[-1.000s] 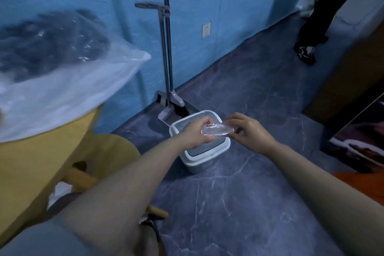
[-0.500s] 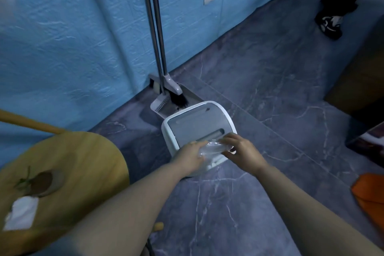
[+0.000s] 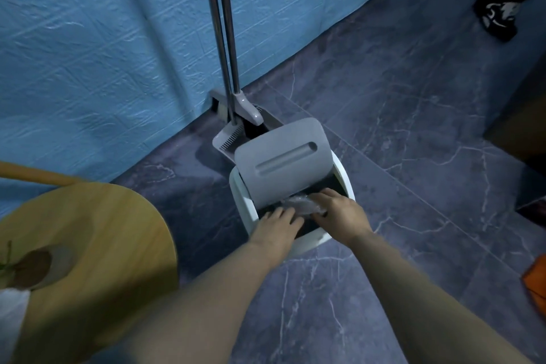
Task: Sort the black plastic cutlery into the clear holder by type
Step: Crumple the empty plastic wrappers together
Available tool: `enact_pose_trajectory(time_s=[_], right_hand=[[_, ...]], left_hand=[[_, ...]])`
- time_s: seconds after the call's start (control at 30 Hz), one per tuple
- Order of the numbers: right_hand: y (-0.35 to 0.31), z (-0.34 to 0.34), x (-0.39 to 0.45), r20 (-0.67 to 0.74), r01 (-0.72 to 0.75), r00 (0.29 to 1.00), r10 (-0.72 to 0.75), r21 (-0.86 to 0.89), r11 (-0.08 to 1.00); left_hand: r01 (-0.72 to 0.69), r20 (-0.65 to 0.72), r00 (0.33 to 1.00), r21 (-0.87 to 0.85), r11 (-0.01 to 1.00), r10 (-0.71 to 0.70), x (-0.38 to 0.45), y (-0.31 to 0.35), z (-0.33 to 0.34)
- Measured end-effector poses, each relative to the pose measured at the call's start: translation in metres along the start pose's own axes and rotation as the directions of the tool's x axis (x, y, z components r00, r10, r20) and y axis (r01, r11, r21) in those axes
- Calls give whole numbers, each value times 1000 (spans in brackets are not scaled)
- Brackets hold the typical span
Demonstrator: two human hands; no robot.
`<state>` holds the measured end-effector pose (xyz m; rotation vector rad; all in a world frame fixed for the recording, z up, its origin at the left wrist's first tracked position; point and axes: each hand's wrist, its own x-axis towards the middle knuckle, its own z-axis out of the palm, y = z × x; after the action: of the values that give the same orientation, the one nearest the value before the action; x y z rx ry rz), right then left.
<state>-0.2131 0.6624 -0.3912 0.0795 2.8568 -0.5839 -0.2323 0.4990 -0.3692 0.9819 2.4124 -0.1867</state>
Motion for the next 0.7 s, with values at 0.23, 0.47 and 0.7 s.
enact_pose_trajectory(time_s=[0.23,0.47,0.7], right_hand=[[-8,10,8,-15,-54,999,52,-148,987],[-15,16,7,202,-115,970,138,-125,986],[-4,15,-21,-25,23,999,-26,-95,995]], left_hand=[[40,86,996,-131,991,-28,15,-6,-10],[8,165,986,98,995,-24,18,-13,-3],[-60,-36,997,36,998,61,5,-5,-11]])
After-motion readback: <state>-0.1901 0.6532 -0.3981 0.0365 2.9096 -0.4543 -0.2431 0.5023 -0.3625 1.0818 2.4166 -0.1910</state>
